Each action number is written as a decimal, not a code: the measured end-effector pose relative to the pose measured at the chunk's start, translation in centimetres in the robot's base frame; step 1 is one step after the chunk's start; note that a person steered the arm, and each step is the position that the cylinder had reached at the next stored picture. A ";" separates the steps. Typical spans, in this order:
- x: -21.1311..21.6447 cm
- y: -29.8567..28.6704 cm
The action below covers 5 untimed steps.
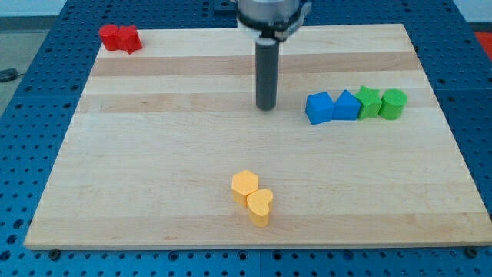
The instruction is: Push the blue cube into the blue triangle
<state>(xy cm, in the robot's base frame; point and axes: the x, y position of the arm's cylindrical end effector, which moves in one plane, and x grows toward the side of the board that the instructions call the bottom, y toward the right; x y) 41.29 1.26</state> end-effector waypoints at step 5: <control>0.3 4.4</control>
<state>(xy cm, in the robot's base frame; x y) 41.57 5.63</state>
